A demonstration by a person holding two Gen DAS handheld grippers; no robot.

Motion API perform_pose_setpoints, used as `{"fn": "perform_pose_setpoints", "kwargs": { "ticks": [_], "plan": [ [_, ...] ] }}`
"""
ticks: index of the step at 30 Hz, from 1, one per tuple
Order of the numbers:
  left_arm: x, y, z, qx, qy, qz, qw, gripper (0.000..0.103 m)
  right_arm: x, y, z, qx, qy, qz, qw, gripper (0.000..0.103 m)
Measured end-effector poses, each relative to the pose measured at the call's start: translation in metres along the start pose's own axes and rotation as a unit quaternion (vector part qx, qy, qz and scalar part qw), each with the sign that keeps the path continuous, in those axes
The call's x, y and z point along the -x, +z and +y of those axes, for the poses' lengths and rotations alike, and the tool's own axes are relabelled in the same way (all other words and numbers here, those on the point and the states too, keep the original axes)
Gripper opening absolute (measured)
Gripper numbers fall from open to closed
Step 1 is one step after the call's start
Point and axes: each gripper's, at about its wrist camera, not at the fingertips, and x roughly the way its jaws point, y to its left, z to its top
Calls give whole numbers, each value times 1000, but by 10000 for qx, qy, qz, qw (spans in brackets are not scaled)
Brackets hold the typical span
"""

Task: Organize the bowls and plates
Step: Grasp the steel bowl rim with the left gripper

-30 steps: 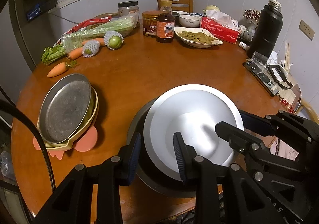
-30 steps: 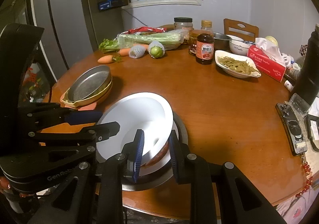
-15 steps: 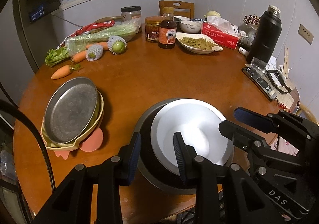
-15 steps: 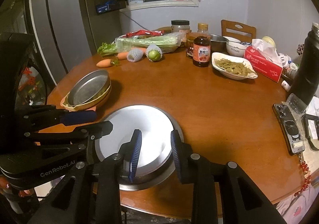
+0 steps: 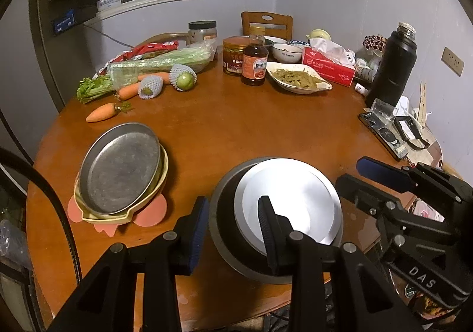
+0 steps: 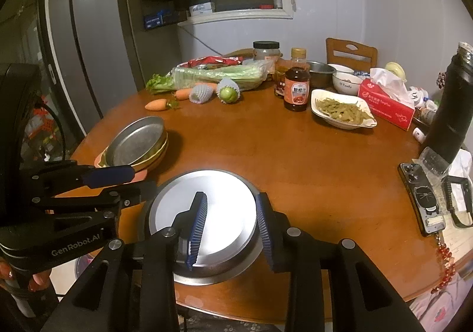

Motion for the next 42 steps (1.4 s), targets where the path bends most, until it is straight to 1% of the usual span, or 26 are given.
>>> {"fn": "perform_pose_setpoints", "kwargs": {
  "ticks": [6, 7, 8, 10, 14, 17, 22, 26, 33, 40, 42],
  "plan": [
    [3, 0, 6, 75, 39, -27, 10000, 41, 3, 1, -5, -37, -122, -17, 9999, 37],
    [3, -1, 7, 87, 51, -28, 9999, 41, 3, 1, -5, -39, -154, -17, 9999, 38],
    [3, -1, 8, 98, 64, -24, 9999, 43, 3, 1, -7, -73, -181, -11, 9998, 42],
    [2, -1, 10, 124, 83, -20, 9999, 44, 1, 1, -10, -133, -177, 11, 9998, 46],
    [0, -2, 14, 203, 70, 18, 9998, 46, -2, -1, -15, -193, -250, 66, 9995, 50],
    [-2, -3, 17, 285, 64, 30, 9996, 49, -4, -3, -18, -223, -275, 103, 9993, 52],
    [-2, -4, 21, 378, 33, -23, 9993, 51, -7, -6, -25, -296, -335, 162, 9989, 54],
    [-4, -7, 23, 400, -65, 38, 9992, 52, -9, -8, -29, -341, -366, 197, 9986, 56],
    [-13, -8, 21, 443, -291, 147, 9985, 54, -13, -12, -32, -420, -271, 265, 9984, 59],
    [-27, -5, 10, 314, -340, 251, 9986, 55, -29, -15, -26, -373, -129, 466, 9981, 60],
    [-30, -5, 10, 325, -410, 262, 9983, 55, -32, -16, -24, -372, -84, 512, 9980, 60]
  ]
}}
